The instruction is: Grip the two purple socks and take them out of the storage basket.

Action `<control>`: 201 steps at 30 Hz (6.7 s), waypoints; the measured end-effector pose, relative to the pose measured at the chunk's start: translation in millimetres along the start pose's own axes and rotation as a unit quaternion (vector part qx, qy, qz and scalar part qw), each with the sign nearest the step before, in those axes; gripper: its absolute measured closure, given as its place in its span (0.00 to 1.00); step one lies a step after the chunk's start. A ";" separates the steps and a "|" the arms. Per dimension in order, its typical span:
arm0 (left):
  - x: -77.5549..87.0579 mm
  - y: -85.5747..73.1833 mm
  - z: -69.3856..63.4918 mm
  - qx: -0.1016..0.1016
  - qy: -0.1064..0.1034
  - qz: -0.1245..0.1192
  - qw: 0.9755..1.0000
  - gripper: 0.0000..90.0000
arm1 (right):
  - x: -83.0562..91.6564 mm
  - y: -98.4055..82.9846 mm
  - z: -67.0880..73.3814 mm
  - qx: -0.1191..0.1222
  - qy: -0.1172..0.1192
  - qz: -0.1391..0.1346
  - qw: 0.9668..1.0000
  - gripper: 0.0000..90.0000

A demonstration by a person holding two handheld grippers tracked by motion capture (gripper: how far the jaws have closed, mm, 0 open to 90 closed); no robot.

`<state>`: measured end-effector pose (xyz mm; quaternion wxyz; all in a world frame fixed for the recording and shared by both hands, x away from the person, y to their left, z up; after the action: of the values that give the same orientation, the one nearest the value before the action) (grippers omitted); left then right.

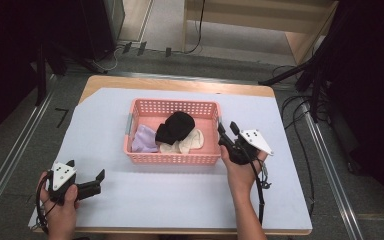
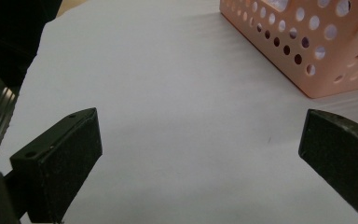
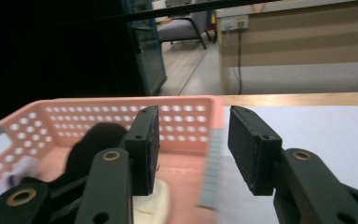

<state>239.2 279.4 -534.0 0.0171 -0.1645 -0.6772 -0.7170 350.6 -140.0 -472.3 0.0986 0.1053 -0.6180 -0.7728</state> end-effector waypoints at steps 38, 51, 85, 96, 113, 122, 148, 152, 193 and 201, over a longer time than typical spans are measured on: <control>-0.5 0.1 0.6 0.003 -0.002 -0.001 1.000 0.00 | -46.8 -48.9 150.5 0.023 0.098 0.124 0.987 0.67; 0.1 0.0 1.1 0.005 -0.003 0.002 1.000 0.00 | -70.9 -68.5 163.3 0.032 0.089 0.209 0.973 0.66; 0.1 -0.1 0.8 0.004 -0.005 0.004 1.000 0.00 | -61.4 -29.3 173.1 0.000 0.146 0.064 0.987 0.99; -0.2 0.0 1.1 0.004 -0.004 0.002 1.000 0.00 | -55.9 1.9 157.6 0.009 0.124 -0.010 0.992 0.99; -1.0 -0.3 0.3 -0.001 -0.003 0.002 1.000 0.00 | -46.3 41.2 96.8 0.019 0.052 -0.062 0.997 0.99; 0.1 0.0 0.4 -0.001 -0.003 -0.001 1.000 0.00 | -32.8 45.8 65.2 0.032 0.024 -0.071 0.997 0.99; 0.7 0.1 0.3 -0.005 -0.004 0.000 1.000 0.00 | -1.9 63.0 -26.8 0.024 -0.064 -0.085 0.994 0.98; 0.6 0.1 0.3 -0.004 -0.003 -0.001 1.000 0.00 | 2.9 50.1 -41.5 0.021 -0.080 -0.072 0.994 0.98; 1.7 0.9 -0.4 -0.005 0.001 -0.012 1.000 0.00 | 54.5 5.7 -96.8 -0.008 -0.080 -0.018 0.997 0.34; 2.2 1.0 -0.8 -0.007 -0.003 -0.012 1.000 0.00 | 75.1 2.6 -118.1 -0.011 -0.090 -0.008 0.996 0.32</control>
<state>237.2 279.0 -532.5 0.0050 -0.1584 -0.6745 -0.7210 312.4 -272.1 -498.1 0.0374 0.0391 -0.6151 -0.7866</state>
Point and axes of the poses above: each handheld gripper's, and its own axes: x roughly backward along the jaws, y roughly out of its top, z roughly to its left, the point moved 6 cm from there along -x, roughly forward along the jaws, and after that the axes turned 14 degrees about -z, right-handed, at the moved point
